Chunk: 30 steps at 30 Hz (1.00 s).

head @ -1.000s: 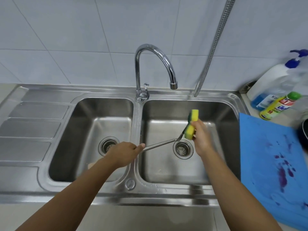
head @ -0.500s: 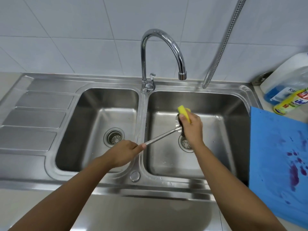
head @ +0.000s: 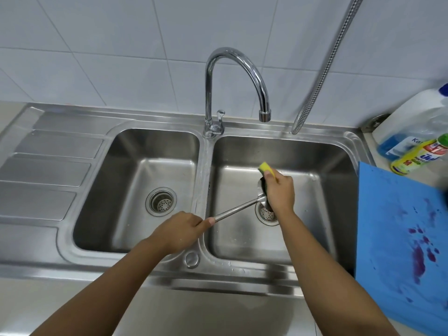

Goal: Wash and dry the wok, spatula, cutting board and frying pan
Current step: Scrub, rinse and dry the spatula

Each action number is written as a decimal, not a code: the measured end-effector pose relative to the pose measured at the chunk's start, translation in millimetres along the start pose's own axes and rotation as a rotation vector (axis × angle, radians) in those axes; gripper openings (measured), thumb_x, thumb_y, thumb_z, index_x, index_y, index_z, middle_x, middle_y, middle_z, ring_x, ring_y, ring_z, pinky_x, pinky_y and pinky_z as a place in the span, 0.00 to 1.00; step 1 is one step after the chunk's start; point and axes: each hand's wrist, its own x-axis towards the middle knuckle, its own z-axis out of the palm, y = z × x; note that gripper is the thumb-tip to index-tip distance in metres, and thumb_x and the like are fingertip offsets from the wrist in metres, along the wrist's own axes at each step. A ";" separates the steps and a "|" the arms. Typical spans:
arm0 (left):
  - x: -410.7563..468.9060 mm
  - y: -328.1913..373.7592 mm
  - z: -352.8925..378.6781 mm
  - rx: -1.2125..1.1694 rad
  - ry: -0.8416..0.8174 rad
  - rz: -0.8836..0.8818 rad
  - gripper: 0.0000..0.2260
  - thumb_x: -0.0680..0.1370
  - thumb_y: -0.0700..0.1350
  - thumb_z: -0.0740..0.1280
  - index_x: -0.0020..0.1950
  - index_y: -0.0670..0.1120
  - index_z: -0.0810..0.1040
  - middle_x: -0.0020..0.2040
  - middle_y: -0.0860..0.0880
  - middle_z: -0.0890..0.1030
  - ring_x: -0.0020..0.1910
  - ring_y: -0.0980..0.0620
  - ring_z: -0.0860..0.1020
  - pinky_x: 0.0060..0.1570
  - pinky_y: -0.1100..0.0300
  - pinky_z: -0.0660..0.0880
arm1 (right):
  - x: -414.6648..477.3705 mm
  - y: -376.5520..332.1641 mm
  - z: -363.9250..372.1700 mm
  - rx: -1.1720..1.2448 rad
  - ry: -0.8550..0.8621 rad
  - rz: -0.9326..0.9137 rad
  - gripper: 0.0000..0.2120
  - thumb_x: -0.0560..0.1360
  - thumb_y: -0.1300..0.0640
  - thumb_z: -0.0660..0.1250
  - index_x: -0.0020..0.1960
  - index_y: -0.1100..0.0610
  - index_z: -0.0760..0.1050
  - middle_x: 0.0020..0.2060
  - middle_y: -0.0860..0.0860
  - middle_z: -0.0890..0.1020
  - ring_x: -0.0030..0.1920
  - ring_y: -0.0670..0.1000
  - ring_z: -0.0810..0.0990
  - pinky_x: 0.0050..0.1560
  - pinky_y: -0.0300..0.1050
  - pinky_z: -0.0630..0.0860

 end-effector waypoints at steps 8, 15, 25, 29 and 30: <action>-2.9 -9.4 1.5 -0.038 0.020 -0.022 0.30 0.77 0.69 0.52 0.29 0.45 0.65 0.26 0.50 0.68 0.27 0.54 0.66 0.34 0.57 0.67 | 11.7 14.4 1.6 -0.090 -0.084 -0.160 0.16 0.77 0.39 0.61 0.59 0.42 0.80 0.50 0.47 0.73 0.51 0.49 0.78 0.47 0.42 0.69; -6.5 -19.2 14.3 -0.272 0.050 -0.114 0.30 0.75 0.70 0.54 0.29 0.45 0.65 0.25 0.50 0.67 0.27 0.53 0.66 0.35 0.57 0.67 | -42.8 23.7 17.5 -0.069 0.055 -0.227 0.20 0.79 0.40 0.58 0.69 0.42 0.71 0.57 0.49 0.71 0.52 0.49 0.74 0.48 0.44 0.74; -3.6 -17.7 12.6 -0.302 0.026 -0.143 0.29 0.77 0.68 0.56 0.28 0.45 0.65 0.24 0.49 0.68 0.27 0.52 0.68 0.37 0.56 0.68 | -34.6 25.0 1.7 -0.169 -0.007 -0.573 0.11 0.75 0.50 0.64 0.55 0.45 0.81 0.54 0.54 0.75 0.49 0.57 0.76 0.45 0.48 0.75; -0.2 -11.5 6.3 -0.293 0.047 -0.155 0.29 0.78 0.66 0.57 0.28 0.46 0.62 0.25 0.51 0.66 0.27 0.52 0.66 0.35 0.57 0.65 | -27.2 33.2 -2.0 -0.205 0.105 -0.443 0.09 0.73 0.55 0.67 0.51 0.47 0.83 0.52 0.54 0.76 0.46 0.58 0.76 0.44 0.50 0.76; 1.7 -11.2 3.9 -0.263 0.049 -0.154 0.29 0.78 0.66 0.56 0.28 0.45 0.62 0.25 0.50 0.66 0.27 0.52 0.66 0.35 0.57 0.65 | -28.7 33.1 -1.9 -0.252 0.059 -0.548 0.10 0.72 0.54 0.67 0.51 0.47 0.83 0.53 0.54 0.76 0.47 0.57 0.76 0.44 0.50 0.75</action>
